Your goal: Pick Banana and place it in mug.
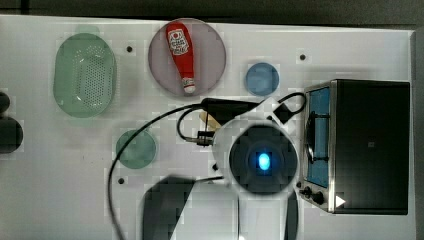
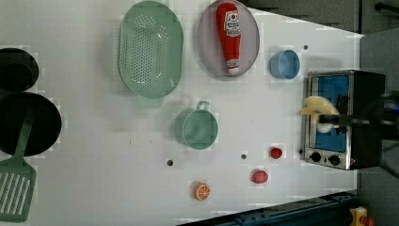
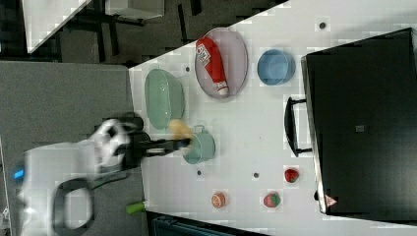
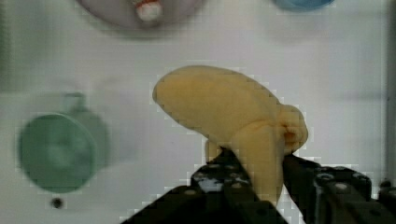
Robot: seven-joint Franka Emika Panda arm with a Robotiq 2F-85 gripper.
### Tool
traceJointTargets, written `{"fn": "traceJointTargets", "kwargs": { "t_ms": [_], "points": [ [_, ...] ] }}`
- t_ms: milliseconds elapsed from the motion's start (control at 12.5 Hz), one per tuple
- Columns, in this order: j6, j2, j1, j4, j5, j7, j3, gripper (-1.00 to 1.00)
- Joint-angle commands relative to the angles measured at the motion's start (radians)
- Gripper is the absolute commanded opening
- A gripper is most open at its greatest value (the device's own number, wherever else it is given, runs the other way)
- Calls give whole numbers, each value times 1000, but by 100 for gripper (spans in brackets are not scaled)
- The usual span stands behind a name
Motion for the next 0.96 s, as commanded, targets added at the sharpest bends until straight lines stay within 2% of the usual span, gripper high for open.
{"fn": "traceJointTargets", "kwargs": {
  "t_ms": [80, 320, 560, 800, 960],
  "points": [
    [-117, 18, 42, 6, -24, 152, 80, -46],
    [-116, 19, 67, 2, -5, 320, 223, -46],
    [-92, 20, 77, -39, 131, 587, 356, -46],
    [79, 34, 78, -124, 144, 742, 444, -46],
    [189, 85, 77, -170, 144, 831, 457, -46]
  ]
}}
